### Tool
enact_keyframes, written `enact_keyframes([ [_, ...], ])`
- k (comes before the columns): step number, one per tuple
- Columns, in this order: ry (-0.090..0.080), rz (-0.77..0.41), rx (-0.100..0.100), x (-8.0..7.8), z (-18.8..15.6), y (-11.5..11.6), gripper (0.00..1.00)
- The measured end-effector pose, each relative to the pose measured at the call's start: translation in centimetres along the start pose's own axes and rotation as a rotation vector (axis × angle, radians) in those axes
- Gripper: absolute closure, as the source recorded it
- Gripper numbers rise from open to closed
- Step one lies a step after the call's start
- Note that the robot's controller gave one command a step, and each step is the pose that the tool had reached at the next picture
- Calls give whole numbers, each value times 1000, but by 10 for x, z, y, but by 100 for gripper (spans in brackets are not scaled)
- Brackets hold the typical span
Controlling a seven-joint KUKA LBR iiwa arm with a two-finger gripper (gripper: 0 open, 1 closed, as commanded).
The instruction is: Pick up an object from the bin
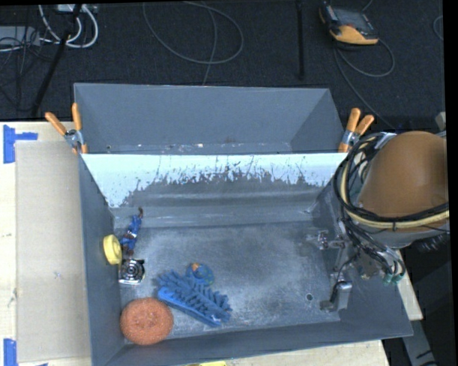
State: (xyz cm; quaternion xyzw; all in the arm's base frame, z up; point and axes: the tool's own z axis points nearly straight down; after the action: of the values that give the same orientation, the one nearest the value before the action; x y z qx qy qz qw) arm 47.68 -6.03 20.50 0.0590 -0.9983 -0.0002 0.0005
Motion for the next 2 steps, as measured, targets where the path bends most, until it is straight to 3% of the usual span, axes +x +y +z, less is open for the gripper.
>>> enact_keyframes([
  [1,-2,-12,0,-30,3,46,0],
  [2,-2,-18,-2,-33,13,71,0],
])
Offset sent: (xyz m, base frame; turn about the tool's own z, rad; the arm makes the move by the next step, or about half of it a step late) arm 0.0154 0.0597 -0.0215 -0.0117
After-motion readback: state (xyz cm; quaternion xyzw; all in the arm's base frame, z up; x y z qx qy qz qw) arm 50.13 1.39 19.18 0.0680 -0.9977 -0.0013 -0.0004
